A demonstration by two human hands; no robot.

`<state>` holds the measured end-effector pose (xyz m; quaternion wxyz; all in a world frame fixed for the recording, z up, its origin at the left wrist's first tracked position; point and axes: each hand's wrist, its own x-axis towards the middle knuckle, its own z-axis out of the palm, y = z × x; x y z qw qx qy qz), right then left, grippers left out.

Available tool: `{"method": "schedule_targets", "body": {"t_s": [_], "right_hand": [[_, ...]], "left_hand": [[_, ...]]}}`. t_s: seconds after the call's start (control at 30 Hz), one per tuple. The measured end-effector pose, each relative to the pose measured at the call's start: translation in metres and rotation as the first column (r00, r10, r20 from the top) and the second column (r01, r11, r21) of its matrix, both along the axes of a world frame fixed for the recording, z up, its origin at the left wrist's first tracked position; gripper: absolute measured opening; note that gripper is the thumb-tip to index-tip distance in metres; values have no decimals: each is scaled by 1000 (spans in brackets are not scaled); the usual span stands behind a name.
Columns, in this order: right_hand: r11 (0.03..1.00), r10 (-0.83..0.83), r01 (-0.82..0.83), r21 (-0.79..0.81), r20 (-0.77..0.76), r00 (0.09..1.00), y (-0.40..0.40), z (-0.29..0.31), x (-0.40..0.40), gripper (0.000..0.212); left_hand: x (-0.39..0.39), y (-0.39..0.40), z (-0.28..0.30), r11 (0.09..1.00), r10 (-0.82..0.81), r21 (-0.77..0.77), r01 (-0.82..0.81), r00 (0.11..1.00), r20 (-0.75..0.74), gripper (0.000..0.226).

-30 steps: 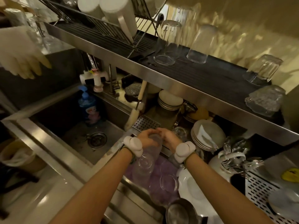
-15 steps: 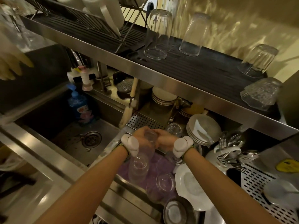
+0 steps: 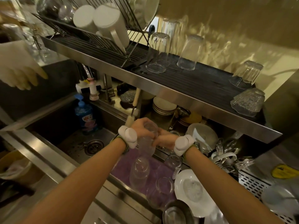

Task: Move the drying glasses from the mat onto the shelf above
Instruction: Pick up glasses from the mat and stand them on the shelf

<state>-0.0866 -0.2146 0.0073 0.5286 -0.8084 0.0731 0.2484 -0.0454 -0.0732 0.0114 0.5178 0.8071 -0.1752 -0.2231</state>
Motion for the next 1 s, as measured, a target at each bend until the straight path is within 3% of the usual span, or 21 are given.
{"method": "schedule_targets", "body": {"t_s": [0.27,0.5,0.83,1.0], "right_hand": [[999,7,-15,48,164,987,6,29,-5,75],[943,52,-131,305,255,966,7,56,-10,56],[954,49,-135,268,307,951,6,115,-9,40],[934,16,-156,322,399,917,8,151,2,39]], "left_hand": [[0,2,46,997,75,-34,-71,987,145,47],[-9,5,88,989,126,-113,-99,957,261,49],[-10,14,145,934,171,-346,-86,960,223,35],[-5,9,187,918,198,-391,-71,934,296,27]]}}
